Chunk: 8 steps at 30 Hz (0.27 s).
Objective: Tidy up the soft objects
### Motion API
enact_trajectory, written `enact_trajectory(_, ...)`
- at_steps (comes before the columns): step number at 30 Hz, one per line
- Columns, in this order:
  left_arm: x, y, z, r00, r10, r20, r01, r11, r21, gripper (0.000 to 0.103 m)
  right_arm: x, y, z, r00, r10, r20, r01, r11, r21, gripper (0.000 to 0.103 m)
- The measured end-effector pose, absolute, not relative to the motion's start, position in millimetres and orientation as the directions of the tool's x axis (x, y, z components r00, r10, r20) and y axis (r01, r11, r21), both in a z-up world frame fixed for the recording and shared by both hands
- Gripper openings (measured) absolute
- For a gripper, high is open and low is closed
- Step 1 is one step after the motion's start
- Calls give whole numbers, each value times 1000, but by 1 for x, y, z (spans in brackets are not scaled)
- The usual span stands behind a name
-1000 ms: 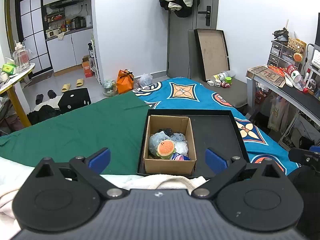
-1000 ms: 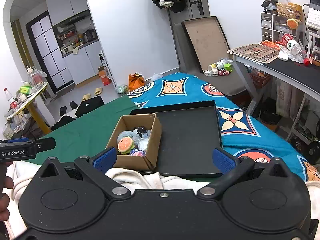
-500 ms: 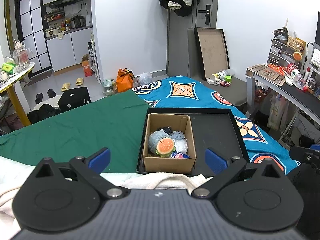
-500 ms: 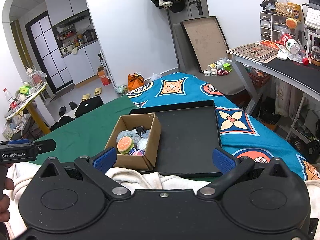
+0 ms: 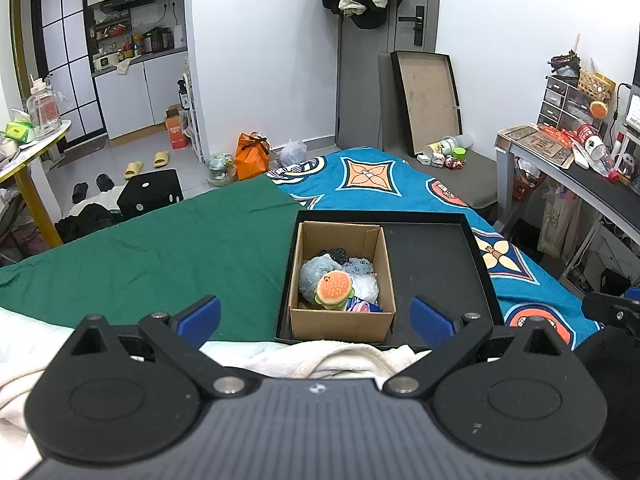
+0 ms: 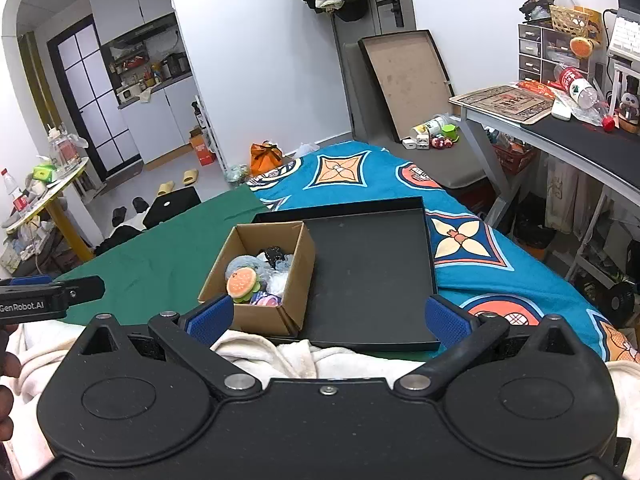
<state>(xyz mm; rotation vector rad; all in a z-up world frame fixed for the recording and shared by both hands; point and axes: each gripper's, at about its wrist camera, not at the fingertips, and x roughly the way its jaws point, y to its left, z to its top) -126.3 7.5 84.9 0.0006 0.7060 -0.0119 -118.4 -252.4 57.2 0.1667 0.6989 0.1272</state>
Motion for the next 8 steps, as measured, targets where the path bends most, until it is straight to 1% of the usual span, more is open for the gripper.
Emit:
enact_trajectory(4,-127,6,83,767,7,-641,-3,1000,8,100,-117,-253,55,757,164,-633,-51,980,193,103)
enact_trajectory(8,-127,3,84,780,0,-626,13,1000,16,100,-115,-254,52,754,157,-638,-42,981,192,103)
